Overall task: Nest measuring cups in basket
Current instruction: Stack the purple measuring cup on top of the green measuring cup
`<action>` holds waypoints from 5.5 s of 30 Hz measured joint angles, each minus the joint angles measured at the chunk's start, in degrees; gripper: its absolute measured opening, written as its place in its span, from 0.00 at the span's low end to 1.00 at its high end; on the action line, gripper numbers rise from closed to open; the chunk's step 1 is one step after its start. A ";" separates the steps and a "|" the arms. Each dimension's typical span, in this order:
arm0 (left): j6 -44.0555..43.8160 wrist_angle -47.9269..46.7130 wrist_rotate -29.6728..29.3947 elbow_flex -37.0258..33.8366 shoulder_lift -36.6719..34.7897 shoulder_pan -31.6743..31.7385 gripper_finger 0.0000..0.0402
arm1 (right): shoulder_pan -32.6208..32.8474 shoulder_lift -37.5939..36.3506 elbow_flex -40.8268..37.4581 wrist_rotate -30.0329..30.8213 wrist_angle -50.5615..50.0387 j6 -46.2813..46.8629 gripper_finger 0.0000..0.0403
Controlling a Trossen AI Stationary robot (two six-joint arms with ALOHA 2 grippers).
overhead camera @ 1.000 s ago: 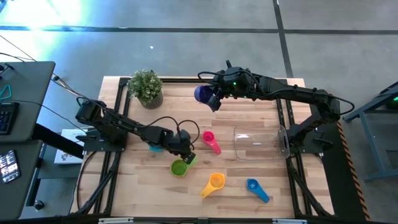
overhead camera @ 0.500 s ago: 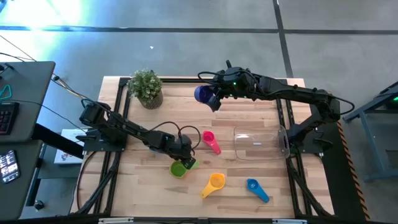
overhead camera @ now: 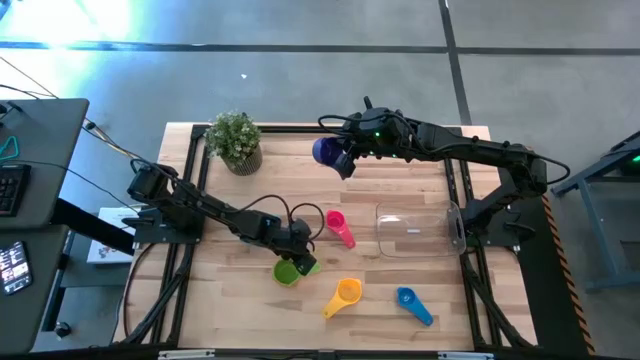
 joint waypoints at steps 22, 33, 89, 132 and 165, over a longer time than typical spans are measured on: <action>0.36 -2.41 -14.04 0.02 -22.46 2.47 0.29 | 5.40 -1.92 7.24 -0.35 -1.64 -1.56 0.00; 9.29 -3.25 -24.27 0.04 -37.17 1.57 0.29 | 9.97 -1.94 10.95 -1.39 -0.32 -0.07 0.00; 11.30 -18.11 -28.27 0.00 -57.89 1.59 0.29 | 19.81 27.07 10.91 -18.80 5.30 22.05 0.00; -14.77 -37.31 -20.03 0.02 -38.86 -12.80 0.29 | 15.77 26.67 10.88 -12.92 -9.29 24.95 0.00; -29.14 -30.69 -12.44 0.02 -9.23 -18.26 0.29 | 9.40 25.96 10.88 -13.25 -11.21 26.91 0.00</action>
